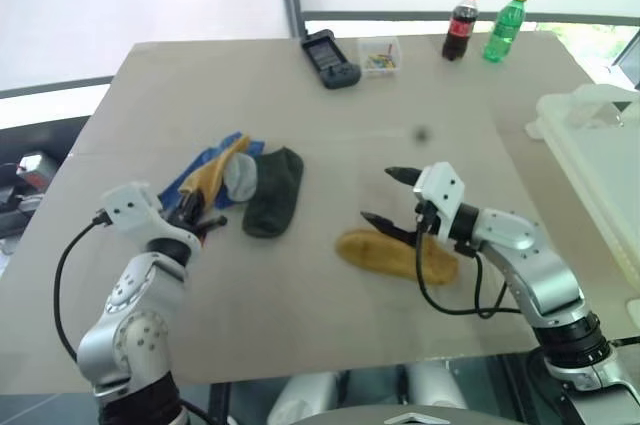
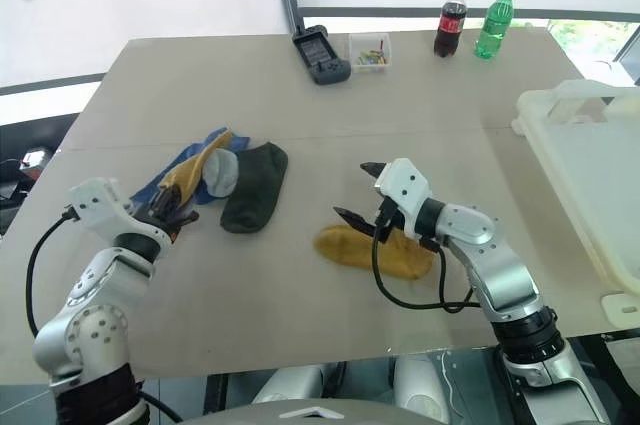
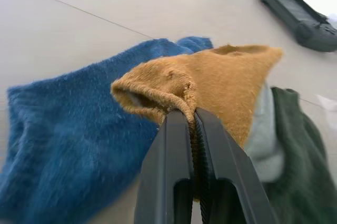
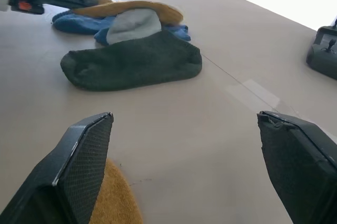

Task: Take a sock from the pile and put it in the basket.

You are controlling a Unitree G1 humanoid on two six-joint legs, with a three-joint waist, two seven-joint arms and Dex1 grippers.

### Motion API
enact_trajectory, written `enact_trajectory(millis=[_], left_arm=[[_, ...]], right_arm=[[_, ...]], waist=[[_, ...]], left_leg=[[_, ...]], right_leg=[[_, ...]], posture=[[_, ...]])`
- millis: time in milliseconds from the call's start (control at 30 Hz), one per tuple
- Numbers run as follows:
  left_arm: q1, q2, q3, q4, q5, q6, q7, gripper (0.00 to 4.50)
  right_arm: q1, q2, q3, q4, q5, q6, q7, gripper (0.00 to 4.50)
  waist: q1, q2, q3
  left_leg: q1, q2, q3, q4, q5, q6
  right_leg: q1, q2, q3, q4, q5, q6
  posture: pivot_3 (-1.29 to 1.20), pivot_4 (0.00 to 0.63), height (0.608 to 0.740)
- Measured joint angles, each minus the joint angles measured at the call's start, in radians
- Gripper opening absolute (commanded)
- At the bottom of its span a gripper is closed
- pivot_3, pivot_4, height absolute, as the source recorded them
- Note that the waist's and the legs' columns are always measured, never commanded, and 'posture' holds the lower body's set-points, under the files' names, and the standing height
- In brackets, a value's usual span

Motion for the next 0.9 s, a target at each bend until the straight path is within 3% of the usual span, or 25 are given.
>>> enact_trajectory(millis=[300,467,600,767,900], left_arm=[[0.324,0.063,0.043,-0.095,-0.093,0.047,-0.110,0.01],[0.493,0.131,0.052,-0.136,-0.113,0.034,-0.254,0.01],[0.632,0.245,0.057,-0.146,-0.112,-0.017,-0.460,0.01],[0.699,0.343,0.060,-0.148,-0.091,-0.077,-0.642,0.01],[0.803,0.477,0.002,-0.144,0.047,-0.200,-0.835,0.01]], right_arm=[[-0.005,0.020,0.008,0.016,0.000,-0.015,0.019,4.50],[-0.003,0.025,0.009,0.021,0.000,-0.015,0.020,4.50],[0.011,0.027,0.009,0.022,0.001,-0.015,0.019,4.50],[0.018,0.032,0.009,0.021,0.001,-0.015,0.017,4.50],[0.044,0.031,0.008,0.018,0.001,-0.014,0.010,4.50]], waist=[[0.000,0.002,0.001],[0.002,0.004,0.002],[0.000,0.004,0.003],[0.001,0.007,0.005],[0.000,0.008,0.005]], left_leg=[[0.001,0.001,0.001,-0.002,0.000,0.000],[0.001,0.001,0.002,-0.003,-0.001,-0.002],[0.001,0.002,0.002,-0.005,-0.002,-0.003],[0.001,0.002,0.001,-0.007,-0.003,-0.004],[0.001,0.002,0.002,-0.009,-0.003,-0.004]], right_leg=[[0.000,0.001,0.002,-0.001,0.000,0.000],[0.000,0.001,0.002,-0.002,0.000,0.000],[0.000,0.001,0.002,-0.003,0.000,-0.001],[0.000,0.001,0.001,-0.004,0.000,-0.001],[-0.001,0.001,0.002,-0.006,0.000,-0.001]], posture=[[0.00,0.150,0.740],[0.00,0.150,0.740],[0.00,0.150,0.740],[0.00,0.150,0.740],[0.00,0.150,0.740]])
